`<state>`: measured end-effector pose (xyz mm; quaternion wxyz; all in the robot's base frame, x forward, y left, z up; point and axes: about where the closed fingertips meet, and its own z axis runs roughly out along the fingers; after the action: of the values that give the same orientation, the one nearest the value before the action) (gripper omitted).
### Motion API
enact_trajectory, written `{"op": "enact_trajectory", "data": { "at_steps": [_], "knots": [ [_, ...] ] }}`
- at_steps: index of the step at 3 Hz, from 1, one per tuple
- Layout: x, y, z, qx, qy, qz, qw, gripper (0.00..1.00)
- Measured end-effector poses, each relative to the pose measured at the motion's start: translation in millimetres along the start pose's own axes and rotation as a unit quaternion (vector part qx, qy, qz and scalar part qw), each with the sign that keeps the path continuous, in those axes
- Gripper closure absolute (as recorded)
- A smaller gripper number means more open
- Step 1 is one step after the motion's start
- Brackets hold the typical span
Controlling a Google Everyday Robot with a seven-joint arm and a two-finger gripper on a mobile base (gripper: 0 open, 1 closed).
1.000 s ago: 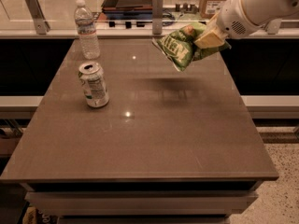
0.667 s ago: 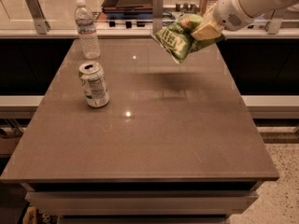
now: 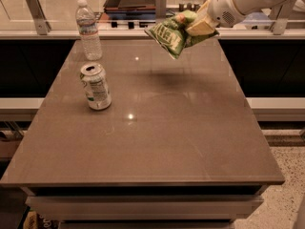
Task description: Move green jalapeno chip bag near water bottle
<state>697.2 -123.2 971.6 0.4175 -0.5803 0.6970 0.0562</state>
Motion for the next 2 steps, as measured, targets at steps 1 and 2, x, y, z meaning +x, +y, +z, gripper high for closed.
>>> {"op": "enact_trajectory", "data": {
  "at_steps": [1, 2],
  "knots": [
    [-6, 9, 9, -0.013, 0.007, -0.005, 0.9999, 1.00],
    [-28, 23, 25, -0.033, -0.005, -0.015, 0.9993, 1.00]
  ]
}}
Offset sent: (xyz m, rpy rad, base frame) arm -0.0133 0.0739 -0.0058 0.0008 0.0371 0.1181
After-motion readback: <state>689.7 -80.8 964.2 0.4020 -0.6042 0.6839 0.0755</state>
